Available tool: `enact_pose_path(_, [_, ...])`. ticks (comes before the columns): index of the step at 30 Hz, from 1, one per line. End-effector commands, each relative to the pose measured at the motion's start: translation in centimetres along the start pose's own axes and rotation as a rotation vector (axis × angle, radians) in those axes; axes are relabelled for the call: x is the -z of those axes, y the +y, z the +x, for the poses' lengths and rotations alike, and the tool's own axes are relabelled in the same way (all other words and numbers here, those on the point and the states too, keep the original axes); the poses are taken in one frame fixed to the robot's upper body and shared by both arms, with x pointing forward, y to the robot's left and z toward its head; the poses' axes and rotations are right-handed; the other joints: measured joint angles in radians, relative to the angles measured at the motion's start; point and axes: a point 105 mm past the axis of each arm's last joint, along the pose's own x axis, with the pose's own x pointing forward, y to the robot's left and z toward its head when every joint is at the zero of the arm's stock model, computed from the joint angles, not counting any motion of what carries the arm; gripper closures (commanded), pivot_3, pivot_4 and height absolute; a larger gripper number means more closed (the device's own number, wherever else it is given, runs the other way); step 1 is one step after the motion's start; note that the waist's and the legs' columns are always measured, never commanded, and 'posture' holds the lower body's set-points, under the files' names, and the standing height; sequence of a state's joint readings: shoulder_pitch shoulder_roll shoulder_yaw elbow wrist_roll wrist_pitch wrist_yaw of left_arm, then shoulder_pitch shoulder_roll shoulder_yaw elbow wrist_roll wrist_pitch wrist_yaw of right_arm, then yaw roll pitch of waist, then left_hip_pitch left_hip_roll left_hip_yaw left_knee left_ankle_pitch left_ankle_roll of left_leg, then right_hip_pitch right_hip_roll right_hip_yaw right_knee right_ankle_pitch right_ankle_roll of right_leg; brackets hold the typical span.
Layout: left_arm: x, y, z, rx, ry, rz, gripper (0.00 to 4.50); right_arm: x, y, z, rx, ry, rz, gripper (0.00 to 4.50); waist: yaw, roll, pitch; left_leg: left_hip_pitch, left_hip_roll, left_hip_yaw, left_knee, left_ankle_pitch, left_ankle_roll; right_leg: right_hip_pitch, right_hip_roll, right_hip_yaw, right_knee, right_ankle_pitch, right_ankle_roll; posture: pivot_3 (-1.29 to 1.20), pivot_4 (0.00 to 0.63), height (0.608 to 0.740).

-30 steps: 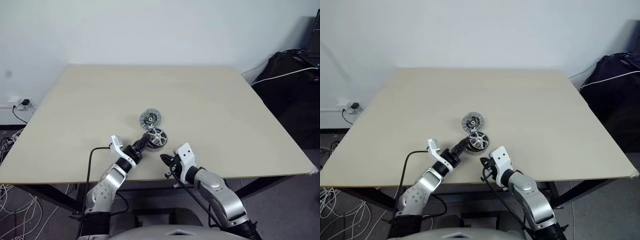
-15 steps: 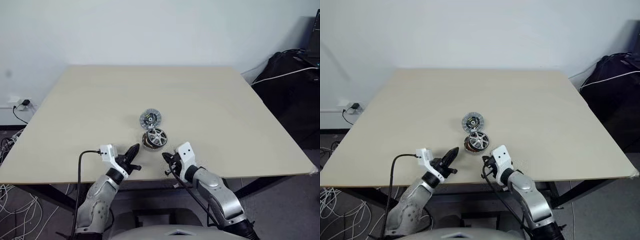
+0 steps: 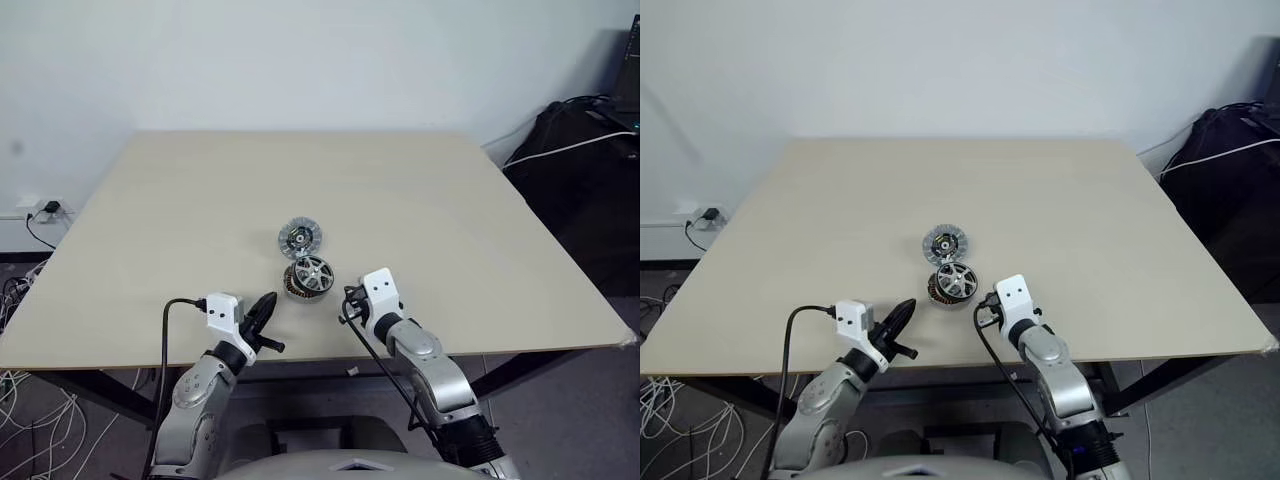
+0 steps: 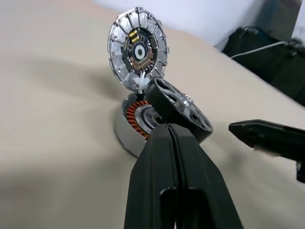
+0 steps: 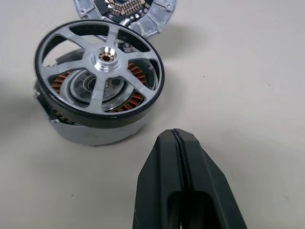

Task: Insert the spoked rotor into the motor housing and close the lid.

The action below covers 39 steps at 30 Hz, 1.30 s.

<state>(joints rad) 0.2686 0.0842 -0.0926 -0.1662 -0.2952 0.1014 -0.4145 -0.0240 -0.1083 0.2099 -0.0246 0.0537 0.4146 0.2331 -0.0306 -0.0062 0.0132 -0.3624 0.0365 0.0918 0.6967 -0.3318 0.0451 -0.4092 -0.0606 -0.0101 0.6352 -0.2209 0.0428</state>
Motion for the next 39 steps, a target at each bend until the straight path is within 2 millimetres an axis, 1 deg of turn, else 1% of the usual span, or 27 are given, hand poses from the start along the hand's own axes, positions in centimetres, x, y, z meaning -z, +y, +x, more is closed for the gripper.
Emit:
enact_pose_path(1, [-1.2,-0.6,0.3,0.026,-0.051,0.042,4.45,-1.2,-0.3,0.7,0.015,-0.04,0.002,4.5,-0.001,0.001,0.0,0.0,0.0,0.0,0.0,0.0,0.0,0.0,0.0,0.0,0.0,0.0,0.0,0.0,0.0,0.74])
enact_pose_path(4, [-1.2,-0.8,0.2,0.036,-0.054,0.031,4.45,-1.2,-0.3,1.3,0.014,-0.038,0.006,4.5,-0.002,0.003,0.0,0.0,0.0,0.0,0.0,0.0,0.0,0.0,0.0,0.0,0.0,0.0,0.0,0.0,0.0,0.74])
enact_pose_path(9, [-1.3,-1.4,-0.1,0.082,-0.046,0.092,4.45,-1.5,-0.2,2.1,0.01,-0.043,0.006,4.5,-0.006,0.004,0.0,0.0,0.0,0.0,0.0,0.0,0.0,0.0,0.0,0.0,0.001,0.0,0.0,0.0,0.0,0.74])
enact_pose_path(13, [-0.7,-1.5,-0.4,0.096,-0.014,0.143,4.45,-1.9,-0.1,2.6,0.002,-0.056,0.007,4.5,-0.006,0.004,0.0,0.0,0.0,0.0,0.0,0.0,0.0,-0.001,0.0,0.0,0.001,0.0,0.0,0.0,0.0,0.74])
enact_pose_path(17, [-0.3,-1.4,-0.5,0.094,-0.003,0.139,4.45,-2.2,0.1,2.9,-0.01,-0.066,0.006,4.5,-0.006,0.005,0.001,0.0,0.0,0.001,0.0,0.0,0.0,-0.001,0.0,0.001,0.002,0.0,0.0,0.0,0.0,0.74])
enact_pose_path(30, [0.0,-1.6,-0.6,0.112,0.023,0.12,4.45,-3.0,1.4,3.1,-0.075,-0.114,0.021,4.5,-0.007,0.006,0.001,0.002,0.0,0.001,0.0,0.001,-0.001,-0.002,0.0,0.001,0.006,-0.001,-0.001,0.0,0.0,0.74])
enact_pose_path(35, [0.4,-1.3,-0.7,0.099,0.043,0.121,4.45,-3.0,1.7,3.1,-0.089,-0.115,0.02,4.5,-0.007,0.006,0.001,0.002,0.0,0.001,0.0,0.001,-0.001,-0.002,0.0,0.001,0.006,-0.001,-0.001,0.0,0.0,0.74])
enact_pose_path(39, [0.2,-1.4,-0.5,0.095,0.046,0.118,4.45,-2.9,1.8,3.1,-0.093,-0.113,0.02,4.5,-0.007,0.006,0.001,0.002,0.0,0.001,0.0,0.001,-0.001,-0.002,0.0,0.001,0.006,-0.001,-0.001,0.0,0.0,0.74])
